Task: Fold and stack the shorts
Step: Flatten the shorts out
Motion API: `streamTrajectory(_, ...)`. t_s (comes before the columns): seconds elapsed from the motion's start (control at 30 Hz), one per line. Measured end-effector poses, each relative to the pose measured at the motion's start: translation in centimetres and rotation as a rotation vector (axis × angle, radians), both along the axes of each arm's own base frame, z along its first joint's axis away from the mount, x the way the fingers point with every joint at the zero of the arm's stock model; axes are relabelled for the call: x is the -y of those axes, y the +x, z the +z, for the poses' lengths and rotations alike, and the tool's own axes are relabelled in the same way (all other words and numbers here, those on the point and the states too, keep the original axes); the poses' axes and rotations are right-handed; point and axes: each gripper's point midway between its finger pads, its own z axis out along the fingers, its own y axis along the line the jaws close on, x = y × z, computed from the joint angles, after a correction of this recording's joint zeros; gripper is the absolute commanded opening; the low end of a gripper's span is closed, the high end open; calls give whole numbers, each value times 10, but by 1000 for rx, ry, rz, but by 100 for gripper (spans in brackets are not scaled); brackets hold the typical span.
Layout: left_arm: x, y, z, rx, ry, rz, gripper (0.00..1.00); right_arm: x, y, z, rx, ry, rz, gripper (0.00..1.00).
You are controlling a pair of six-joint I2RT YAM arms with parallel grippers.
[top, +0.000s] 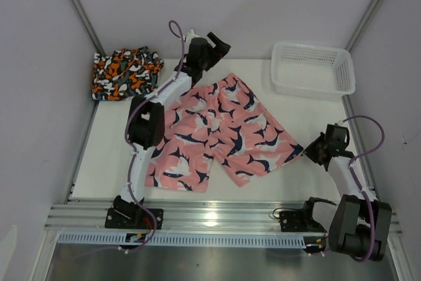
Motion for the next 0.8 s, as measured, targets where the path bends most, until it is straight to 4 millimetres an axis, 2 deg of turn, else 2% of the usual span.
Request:
streamTrajectory(0.1, -27, -22, 52, 24, 89, 7, 99, 16, 9, 6, 0, 1, -51, 2)
streamTrajectory(0.13, -38, -31, 66, 33, 110, 18, 99, 22, 12, 6, -6, 1, -72, 9)
streamTrajectory(0.17, -52, -44, 83, 37, 137, 33, 99, 29, 16, 7, -12, 3, -92, 23)
streamTrajectory(0.2, -68, -57, 100, 49, 158, 50, 99, 36, 20, 7, -20, 10, -115, 58)
streamTrajectory(0.27, -97, -86, 125, 73, 196, 87, 99, 48, 30, 8, -34, 18, -136, 69)
streamTrajectory(0.37, -137, -123, 135, 64, 256, 140, 99, 52, 41, 18, -35, 9, -121, 75)
streamTrajectory(0.43, -157, -135, 124, 26, 291, 161, 99, 42, 46, 34, -14, -32, -71, 84)
streamTrajectory(0.53, -185, -140, 81, -82, 345, 174, 99, 7, 50, 73, 71, -120, 60, 86)
streamTrajectory(0.6, -202, -141, 45, -182, 392, 178, 99, -29, 50, 105, 167, -146, 180, 86)
streamTrajectory(0.67, -215, -140, 18, -257, 432, 180, 99, -66, 45, 133, 257, -144, 293, 86)
streamTrajectory(0.73, -220, -142, -5, -314, 464, 166, 99, -102, 37, 148, 306, -139, 400, 86)
streamTrajectory(0.8, -218, -146, -23, -356, 483, 133, 100, -147, 24, 152, 319, -131, 523, 86)
